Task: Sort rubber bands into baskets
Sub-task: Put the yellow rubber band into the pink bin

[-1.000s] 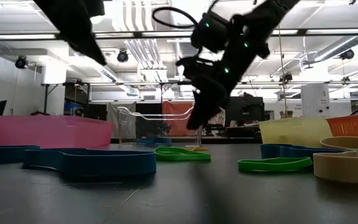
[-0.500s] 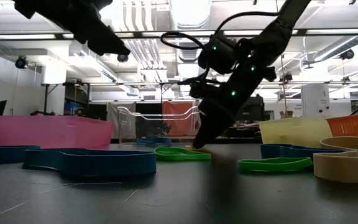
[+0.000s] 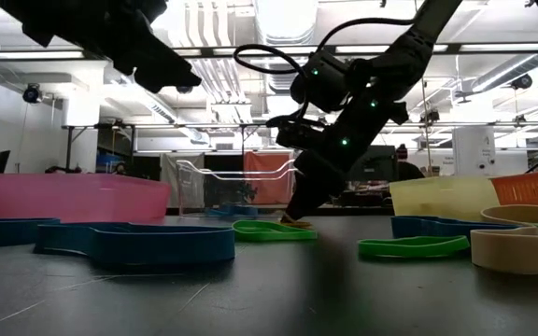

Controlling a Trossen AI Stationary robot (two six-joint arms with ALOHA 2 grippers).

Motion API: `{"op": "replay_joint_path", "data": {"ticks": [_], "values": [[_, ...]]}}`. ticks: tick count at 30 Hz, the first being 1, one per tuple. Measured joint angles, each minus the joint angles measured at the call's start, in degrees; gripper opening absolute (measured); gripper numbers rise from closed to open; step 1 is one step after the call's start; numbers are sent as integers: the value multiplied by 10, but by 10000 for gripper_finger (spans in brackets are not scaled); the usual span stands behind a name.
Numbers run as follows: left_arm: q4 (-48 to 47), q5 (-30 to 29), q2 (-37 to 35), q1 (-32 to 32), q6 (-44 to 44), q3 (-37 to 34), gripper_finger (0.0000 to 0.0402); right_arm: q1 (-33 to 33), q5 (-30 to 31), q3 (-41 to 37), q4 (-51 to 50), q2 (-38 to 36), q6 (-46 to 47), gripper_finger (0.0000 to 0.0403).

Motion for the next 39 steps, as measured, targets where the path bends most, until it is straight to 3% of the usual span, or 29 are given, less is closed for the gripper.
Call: {"op": "replay_joint_path", "data": {"ticks": [16,29,34,39], "values": [[175,40,20,0,-43,-76,189,80,-2,6,147,-93,-69,9],[188,60,93,-1,-43,-50,209,118,82,123,83,-86,-188,9],[186,77,106,-2,-43,-37,169,117,88,133,64,-86,-194,9],[178,81,110,-2,-43,-34,77,117,89,133,63,-86,-189,9]]}}
